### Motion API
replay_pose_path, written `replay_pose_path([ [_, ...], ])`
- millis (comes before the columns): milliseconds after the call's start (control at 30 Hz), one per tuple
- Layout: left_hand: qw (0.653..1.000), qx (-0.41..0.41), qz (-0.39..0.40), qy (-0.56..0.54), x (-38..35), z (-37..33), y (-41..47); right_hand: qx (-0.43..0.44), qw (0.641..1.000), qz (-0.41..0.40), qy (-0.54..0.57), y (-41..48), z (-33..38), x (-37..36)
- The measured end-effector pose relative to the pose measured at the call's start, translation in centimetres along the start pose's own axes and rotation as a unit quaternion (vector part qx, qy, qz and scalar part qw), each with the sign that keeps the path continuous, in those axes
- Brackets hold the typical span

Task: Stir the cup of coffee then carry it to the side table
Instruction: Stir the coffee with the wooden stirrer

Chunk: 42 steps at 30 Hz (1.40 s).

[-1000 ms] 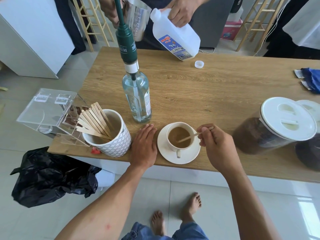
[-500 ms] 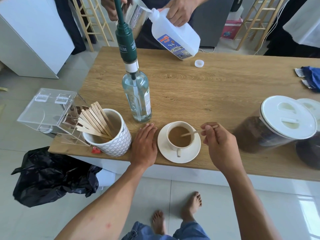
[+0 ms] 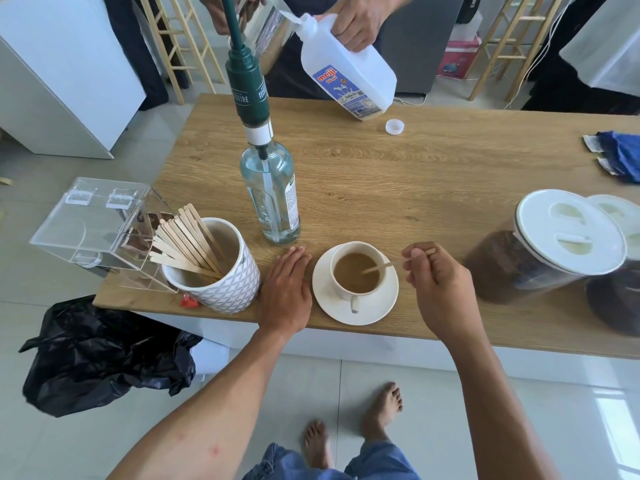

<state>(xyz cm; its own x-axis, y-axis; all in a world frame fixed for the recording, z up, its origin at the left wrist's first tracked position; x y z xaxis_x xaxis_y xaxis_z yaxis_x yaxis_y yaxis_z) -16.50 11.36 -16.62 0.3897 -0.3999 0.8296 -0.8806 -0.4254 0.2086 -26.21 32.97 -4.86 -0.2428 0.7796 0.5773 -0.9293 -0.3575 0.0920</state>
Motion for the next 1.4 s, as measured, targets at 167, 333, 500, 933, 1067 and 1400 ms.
replay_pose_path([
  [167, 1.0, 0.002, 0.004, 0.005, -0.1, 0.0, 0.0, -0.001, 0.999, 0.04, 0.0, -0.3, 0.1, -0.3],
  [333, 1.0, 0.003, 0.0, 0.003, 0.0, 0.0, 0.0, 0.03, 0.999, 0.012, -0.017, -0.1, 0.1, 0.0],
  [500, 1.0, 0.002, -0.001, 0.002, -0.1, 0.1, 0.0, 0.009, 1.0, 0.006, -0.017, -0.1, -0.4, 0.3],
  [933, 1.0, 0.003, -0.002, 0.002, -0.2, 0.4, 0.0, 0.027, 0.999, 0.025, -0.029, -0.1, 0.0, 0.4],
  [1067, 1.0, 0.007, -0.003, 0.001, -0.3, 0.1, -0.1, 0.015, 1.0, 0.011, -0.025, -0.2, -0.1, 0.9],
  [1400, 1.0, 0.008, -0.005, 0.001, -0.1, -0.1, -0.1, 0.002, 1.0, 0.003, -0.029, -0.1, -0.3, 1.0],
])
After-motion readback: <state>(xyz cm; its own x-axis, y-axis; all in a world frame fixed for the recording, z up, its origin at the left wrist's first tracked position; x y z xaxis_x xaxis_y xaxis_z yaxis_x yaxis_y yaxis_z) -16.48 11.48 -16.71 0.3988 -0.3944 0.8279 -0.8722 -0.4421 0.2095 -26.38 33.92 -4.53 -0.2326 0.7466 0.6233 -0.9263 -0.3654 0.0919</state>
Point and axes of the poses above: each hand's wrist, its own y-axis towards the middle knuckle, its own x-axis out of the back of the hand, z = x × y, the point moved 3 cm from there along y, towards the middle knuckle, and after that the axes turned 5 degrees about -y, right-handed, at the moved point
